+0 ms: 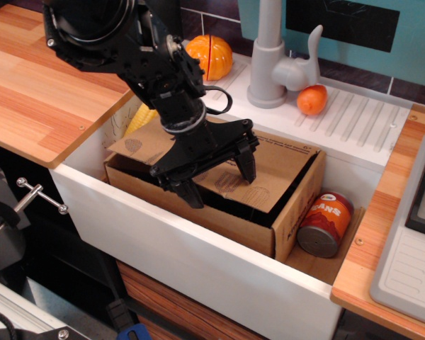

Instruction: Open brown1fbox flap

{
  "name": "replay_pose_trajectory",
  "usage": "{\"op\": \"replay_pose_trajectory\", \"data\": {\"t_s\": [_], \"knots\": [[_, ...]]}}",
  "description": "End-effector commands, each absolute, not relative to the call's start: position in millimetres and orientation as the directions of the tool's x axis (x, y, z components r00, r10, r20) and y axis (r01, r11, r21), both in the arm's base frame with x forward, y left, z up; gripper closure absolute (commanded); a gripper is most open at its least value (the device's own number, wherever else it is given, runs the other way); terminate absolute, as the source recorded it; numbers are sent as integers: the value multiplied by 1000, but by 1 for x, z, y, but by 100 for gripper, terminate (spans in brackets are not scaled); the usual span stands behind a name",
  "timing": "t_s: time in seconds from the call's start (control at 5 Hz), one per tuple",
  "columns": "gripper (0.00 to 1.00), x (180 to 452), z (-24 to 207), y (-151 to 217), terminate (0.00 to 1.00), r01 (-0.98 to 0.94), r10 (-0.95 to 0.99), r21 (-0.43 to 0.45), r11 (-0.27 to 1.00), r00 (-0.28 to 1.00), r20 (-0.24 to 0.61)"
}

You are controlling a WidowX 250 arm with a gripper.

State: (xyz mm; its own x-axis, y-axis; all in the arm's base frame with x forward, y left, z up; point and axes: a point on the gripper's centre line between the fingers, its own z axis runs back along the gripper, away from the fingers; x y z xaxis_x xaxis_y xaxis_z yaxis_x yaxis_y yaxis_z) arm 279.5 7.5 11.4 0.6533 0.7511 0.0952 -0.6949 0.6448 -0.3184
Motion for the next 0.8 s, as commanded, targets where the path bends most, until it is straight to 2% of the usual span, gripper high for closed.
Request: {"op": "replay_pose_trajectory", "data": {"t_s": [0.0, 0.2, 0.6], "knots": [[0, 317, 59, 11, 0, -625, 725, -371, 687, 624, 291], [0, 299, 64, 21, 0, -625, 730, -376, 684, 600, 329], [0, 312, 81, 19, 0, -557, 698, -421, 716, 581, 420]]}}
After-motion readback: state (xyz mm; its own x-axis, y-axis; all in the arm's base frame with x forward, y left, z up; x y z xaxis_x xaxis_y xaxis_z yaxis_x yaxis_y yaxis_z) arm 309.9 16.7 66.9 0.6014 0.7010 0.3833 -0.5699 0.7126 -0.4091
